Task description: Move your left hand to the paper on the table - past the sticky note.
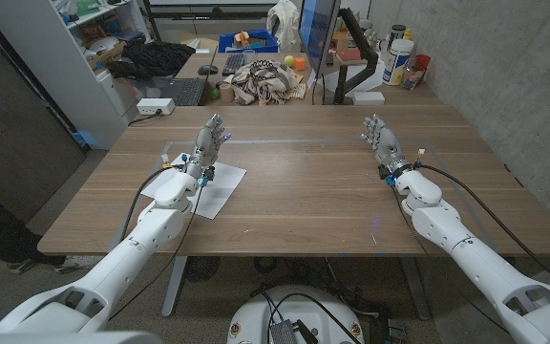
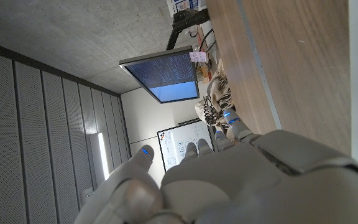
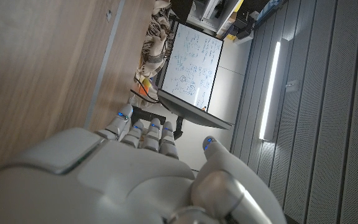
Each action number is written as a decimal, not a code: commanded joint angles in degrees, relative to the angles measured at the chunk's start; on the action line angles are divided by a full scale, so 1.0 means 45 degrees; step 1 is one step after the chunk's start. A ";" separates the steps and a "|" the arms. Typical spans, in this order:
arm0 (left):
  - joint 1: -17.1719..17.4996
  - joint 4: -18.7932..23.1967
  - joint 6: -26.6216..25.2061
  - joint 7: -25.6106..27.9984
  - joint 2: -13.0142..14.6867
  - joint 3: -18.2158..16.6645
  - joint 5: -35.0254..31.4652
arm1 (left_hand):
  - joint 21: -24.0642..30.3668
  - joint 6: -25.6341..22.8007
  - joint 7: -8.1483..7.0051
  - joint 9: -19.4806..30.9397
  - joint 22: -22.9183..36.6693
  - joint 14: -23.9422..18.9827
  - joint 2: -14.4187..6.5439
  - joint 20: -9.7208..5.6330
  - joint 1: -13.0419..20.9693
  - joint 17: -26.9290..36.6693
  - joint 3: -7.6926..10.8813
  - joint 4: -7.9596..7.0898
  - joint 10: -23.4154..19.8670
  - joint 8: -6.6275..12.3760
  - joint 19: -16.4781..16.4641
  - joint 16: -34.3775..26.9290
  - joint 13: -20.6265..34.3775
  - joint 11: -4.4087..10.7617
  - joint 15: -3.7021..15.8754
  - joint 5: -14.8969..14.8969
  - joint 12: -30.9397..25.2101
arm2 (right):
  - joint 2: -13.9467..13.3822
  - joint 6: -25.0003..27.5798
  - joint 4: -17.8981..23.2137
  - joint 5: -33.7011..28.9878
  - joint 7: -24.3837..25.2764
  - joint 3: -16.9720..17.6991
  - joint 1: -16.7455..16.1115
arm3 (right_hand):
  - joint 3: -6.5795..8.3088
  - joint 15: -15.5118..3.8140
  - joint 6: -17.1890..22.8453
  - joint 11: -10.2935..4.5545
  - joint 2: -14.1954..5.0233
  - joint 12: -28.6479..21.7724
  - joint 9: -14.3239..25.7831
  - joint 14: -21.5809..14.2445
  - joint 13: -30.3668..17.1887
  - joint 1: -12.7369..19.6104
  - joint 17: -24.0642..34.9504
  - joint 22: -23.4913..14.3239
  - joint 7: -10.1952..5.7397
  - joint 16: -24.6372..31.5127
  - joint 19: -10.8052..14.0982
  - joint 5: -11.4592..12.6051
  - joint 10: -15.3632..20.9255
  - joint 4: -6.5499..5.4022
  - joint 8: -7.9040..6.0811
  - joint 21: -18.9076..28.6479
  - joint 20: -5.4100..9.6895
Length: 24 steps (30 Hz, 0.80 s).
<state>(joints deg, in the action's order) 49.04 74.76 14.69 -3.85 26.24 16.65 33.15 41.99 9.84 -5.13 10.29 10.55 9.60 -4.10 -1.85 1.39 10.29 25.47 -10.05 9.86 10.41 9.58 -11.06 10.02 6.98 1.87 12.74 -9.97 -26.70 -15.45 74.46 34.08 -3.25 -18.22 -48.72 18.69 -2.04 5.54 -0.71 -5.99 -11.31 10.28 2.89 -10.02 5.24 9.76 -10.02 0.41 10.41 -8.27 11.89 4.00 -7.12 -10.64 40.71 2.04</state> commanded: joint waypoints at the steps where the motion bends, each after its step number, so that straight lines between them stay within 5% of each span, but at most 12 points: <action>1: 0.0455 0.0411 -0.0884 -0.0852 -0.1383 -0.2033 -0.2617 | 0.0061 0.1376 -0.0142 0.0033 0.0038 0.1812 -0.0830 -0.1305 0.0039 0.0055 0.0067 0.0002 0.0982 0.0078 0.2600 -0.0095 0.0062 0.0073 0.0936 0.0087 -0.0087 | 0.1623 0.0762 -0.0046 -0.1778 -0.1016 0.1902 -0.0313 | 0.0099 -0.0343 0.0063 -0.0028 -0.0740 -0.0075 0.0060 0.0109 -0.0056 0.0079 0.0066 -0.0033 0.0015 0.0086 -0.0067 0.0073 0.0090 -0.0006 -0.0074 0.0056 0.1237; 6: 0.0673 0.0795 -0.1027 -0.1002 -0.1827 -0.2738 -0.3777 | 0.0028 0.1124 -0.0494 0.0035 0.0026 0.1762 -0.0750 -0.0944 0.0169 0.0021 0.0079 0.0129 0.0902 0.0179 0.2609 -0.0105 0.0060 0.0140 0.0944 0.0098 -0.0124 | 0.2219 0.0983 -0.0086 -0.2428 -0.1429 0.2530 -0.0346 | 0.0096 -0.0332 0.0075 -0.0020 -0.0739 -0.0078 0.0060 0.0107 -0.0056 0.0080 0.0066 -0.0034 -0.0014 0.0088 -0.0058 0.0072 0.0101 -0.0005 -0.0076 0.0041 0.1235; 12: 0.0960 0.1374 -0.1259 -0.0865 -0.2193 -0.3345 -0.4985 | -0.0036 0.0934 -0.0720 0.0047 0.0024 0.1489 -0.0703 -0.0024 0.0311 0.0013 0.0113 0.0206 0.0722 0.0220 0.2655 -0.0177 0.0062 0.0133 0.0626 0.0120 -0.0178 | 0.2758 0.1134 -0.0159 -0.3004 -0.1847 0.3088 -0.0349 | 0.0087 -0.0315 0.0085 -0.0019 -0.0732 -0.0079 0.0061 0.0101 -0.0056 0.0078 0.0067 -0.0035 0.0000 0.0092 -0.0051 0.0070 0.0109 -0.0005 -0.0077 0.0019 0.1234; 24: 0.1307 0.2129 -0.1276 -0.0526 -0.2601 -0.3987 -0.6823 | -0.0110 0.0784 -0.0983 0.0051 0.0025 0.1302 -0.0632 0.0331 0.0485 0.0005 0.0165 0.0323 0.0538 0.0236 0.2716 -0.0191 0.0066 0.0182 0.0400 0.0143 -0.0220 | 0.3409 0.1258 -0.0238 -0.3760 -0.2345 0.3808 -0.0356 | 0.0052 -0.0305 0.0082 -0.0022 -0.0699 -0.0075 0.0061 0.0101 -0.0056 0.0051 0.0074 -0.0036 0.0003 0.0097 -0.0034 0.0062 0.0103 -0.0018 -0.0070 -0.0012 0.1222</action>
<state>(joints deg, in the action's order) 53.40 81.33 9.47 -7.38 16.67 2.02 10.27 41.69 9.83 -8.85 10.27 10.54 9.59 -5.06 -0.95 2.84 10.12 26.15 -9.16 9.89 11.25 9.76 -11.51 10.01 7.40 1.86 13.15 -10.63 -14.43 -10.64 73.61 20.68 -11.53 -4.46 -50.15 18.68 -2.05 5.53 -0.71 -5.98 -11.31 10.27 2.88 -10.01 5.24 10.02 -10.01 0.42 10.41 -8.26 11.89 3.99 -7.11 -10.64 40.71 2.04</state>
